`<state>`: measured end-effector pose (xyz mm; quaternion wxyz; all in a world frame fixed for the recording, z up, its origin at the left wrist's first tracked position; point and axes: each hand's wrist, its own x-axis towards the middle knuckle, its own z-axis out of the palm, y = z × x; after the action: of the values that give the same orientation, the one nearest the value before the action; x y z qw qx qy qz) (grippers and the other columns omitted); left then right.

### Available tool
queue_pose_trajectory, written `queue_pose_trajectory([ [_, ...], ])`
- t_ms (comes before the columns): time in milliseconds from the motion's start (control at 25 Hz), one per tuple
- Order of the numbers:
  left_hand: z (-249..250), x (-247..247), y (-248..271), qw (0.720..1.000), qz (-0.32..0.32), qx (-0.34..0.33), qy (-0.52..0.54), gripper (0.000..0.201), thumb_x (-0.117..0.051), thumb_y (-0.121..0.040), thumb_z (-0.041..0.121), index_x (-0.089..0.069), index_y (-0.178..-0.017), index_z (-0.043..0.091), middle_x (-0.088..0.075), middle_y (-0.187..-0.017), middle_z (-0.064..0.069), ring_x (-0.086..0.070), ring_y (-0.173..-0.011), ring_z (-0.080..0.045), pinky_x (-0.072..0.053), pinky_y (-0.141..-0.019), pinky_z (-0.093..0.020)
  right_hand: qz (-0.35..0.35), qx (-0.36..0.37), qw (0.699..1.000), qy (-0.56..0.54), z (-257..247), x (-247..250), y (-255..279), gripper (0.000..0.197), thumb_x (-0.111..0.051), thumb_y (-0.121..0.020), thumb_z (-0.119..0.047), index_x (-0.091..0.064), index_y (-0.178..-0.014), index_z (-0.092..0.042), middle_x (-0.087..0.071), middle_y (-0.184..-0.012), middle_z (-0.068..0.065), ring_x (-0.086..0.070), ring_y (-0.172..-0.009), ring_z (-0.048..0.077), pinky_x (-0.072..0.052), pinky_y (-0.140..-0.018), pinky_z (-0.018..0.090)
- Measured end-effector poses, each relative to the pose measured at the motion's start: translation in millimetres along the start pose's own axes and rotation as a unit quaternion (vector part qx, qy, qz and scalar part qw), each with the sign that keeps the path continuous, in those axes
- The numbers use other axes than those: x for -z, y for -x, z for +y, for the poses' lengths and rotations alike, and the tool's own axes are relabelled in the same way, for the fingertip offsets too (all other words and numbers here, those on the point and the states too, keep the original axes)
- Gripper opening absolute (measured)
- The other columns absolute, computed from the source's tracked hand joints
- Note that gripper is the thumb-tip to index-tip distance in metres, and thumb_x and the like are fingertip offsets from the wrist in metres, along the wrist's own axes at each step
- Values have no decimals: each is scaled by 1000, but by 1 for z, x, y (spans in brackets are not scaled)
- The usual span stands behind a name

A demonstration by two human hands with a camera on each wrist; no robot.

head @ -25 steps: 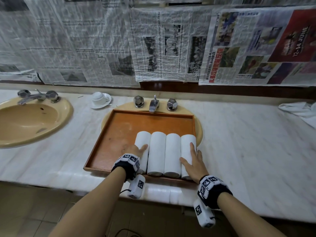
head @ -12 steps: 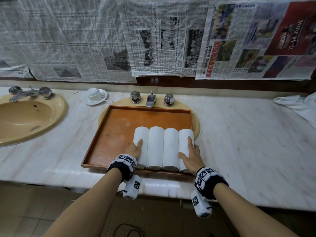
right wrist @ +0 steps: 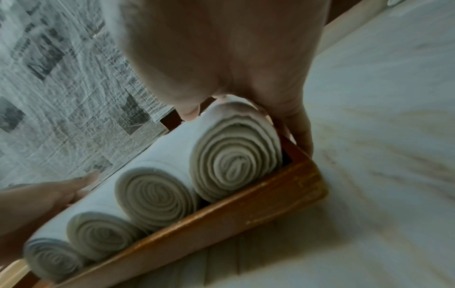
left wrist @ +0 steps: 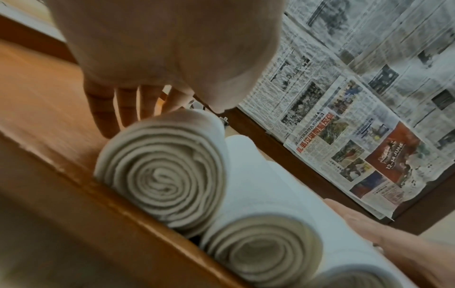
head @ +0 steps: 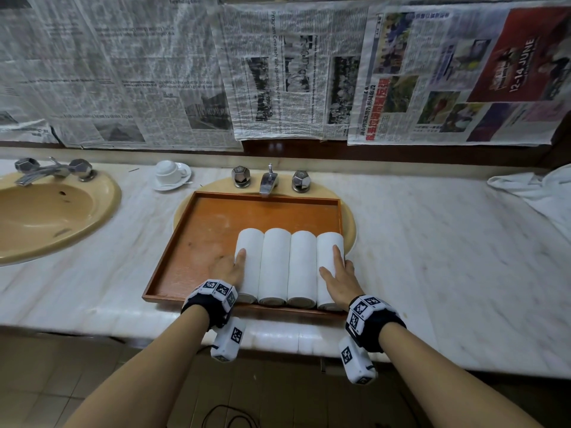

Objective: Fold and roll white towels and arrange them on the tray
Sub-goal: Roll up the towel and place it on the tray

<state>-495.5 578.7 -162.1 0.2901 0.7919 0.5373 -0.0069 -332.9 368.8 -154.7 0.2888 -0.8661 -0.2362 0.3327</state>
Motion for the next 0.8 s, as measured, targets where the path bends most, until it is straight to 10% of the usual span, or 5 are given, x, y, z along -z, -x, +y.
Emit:
queue_pose_trajectory([
  [240, 55, 24, 20, 973, 187, -116, 71, 44, -41, -100, 41, -64, -115, 7, -65, -116, -17, -58, -106, -35, -48, -90, -46, 42, 51, 998, -3, -29, 63, -2, 50, -42, -101, -39, -39, -146, -17, -10, -158, 13, -30, -139, 33, -26, -112, 35],
  [440, 195, -7, 56, 957, 85, -261, 96, 50, -37, -101, 42, -65, -82, 5, -67, -81, -14, -60, -78, -34, -44, -67, -36, 99, 93, 989, -59, -14, 153, 4, 41, -47, -99, -36, -52, -136, -19, -12, -160, 8, -28, -142, 23, -25, -108, 27],
  [800, 471, -210, 169, 897, -92, -429, 57, 35, -51, -98, 37, -74, -95, 12, -73, -99, -5, -65, -95, -26, -50, -82, -33, 252, -3, 966, -64, 223, 355, 45, 31, -53, -98, -21, -60, -126, -12, -36, -150, 11, -32, -141, 21, -22, -112, 26],
])
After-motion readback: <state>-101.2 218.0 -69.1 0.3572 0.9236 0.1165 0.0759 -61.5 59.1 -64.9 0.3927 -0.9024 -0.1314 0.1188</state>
